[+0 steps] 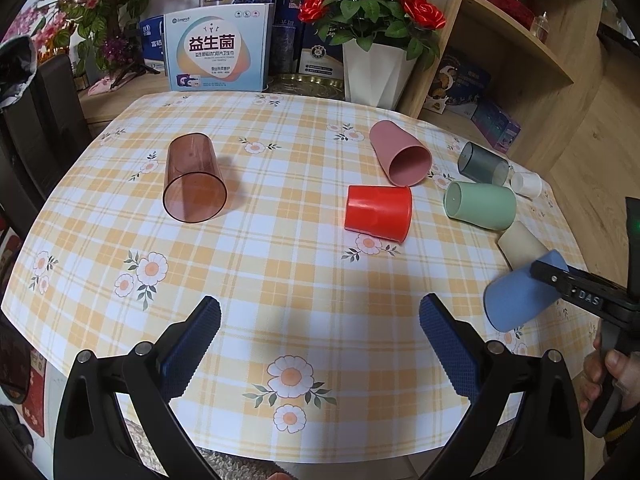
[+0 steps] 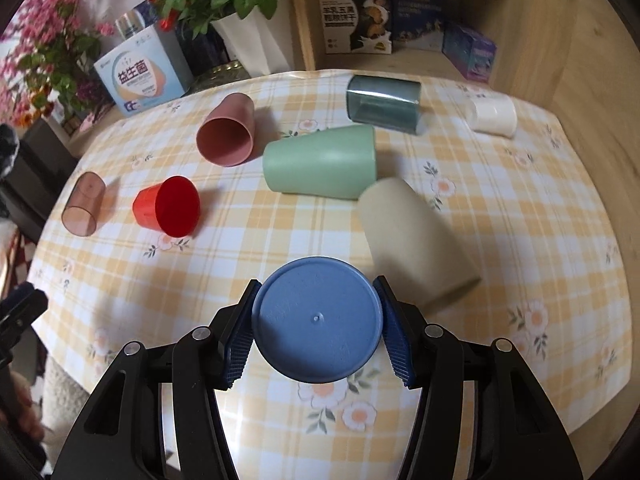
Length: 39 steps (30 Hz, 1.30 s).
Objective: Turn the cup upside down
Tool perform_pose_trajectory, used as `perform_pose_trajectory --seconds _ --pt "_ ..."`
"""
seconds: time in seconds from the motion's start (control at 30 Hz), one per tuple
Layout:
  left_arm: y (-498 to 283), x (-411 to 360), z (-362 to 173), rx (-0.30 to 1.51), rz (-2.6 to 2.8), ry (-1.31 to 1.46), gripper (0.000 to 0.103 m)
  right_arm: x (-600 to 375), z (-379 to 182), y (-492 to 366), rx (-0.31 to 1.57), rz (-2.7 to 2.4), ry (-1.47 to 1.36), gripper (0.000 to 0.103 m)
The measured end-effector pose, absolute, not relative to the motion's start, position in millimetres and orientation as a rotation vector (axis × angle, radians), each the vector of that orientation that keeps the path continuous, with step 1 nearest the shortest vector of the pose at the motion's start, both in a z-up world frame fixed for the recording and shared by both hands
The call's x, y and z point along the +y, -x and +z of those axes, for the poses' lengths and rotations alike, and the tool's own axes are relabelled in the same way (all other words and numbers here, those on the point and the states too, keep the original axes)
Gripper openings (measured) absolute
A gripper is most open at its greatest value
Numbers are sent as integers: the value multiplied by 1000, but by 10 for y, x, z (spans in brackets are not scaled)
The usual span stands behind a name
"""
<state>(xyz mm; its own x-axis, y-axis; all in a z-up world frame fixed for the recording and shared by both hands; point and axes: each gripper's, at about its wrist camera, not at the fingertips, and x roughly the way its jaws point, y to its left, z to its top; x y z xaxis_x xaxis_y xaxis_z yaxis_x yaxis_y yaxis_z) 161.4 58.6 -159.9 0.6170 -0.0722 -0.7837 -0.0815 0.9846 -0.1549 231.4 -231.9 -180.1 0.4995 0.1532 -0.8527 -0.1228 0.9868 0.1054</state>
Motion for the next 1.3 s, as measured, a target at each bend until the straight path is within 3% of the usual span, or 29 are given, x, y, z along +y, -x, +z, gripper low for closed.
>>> perform_pose_trajectory --seconds 0.67,1.3 --pt "-1591 593 -1503 889 32 158 97 -2150 -1791 -2370 1032 144 10 56" --pt "-1340 506 -768 740 20 61 97 -2239 -1226 -1915 959 215 -53 59"
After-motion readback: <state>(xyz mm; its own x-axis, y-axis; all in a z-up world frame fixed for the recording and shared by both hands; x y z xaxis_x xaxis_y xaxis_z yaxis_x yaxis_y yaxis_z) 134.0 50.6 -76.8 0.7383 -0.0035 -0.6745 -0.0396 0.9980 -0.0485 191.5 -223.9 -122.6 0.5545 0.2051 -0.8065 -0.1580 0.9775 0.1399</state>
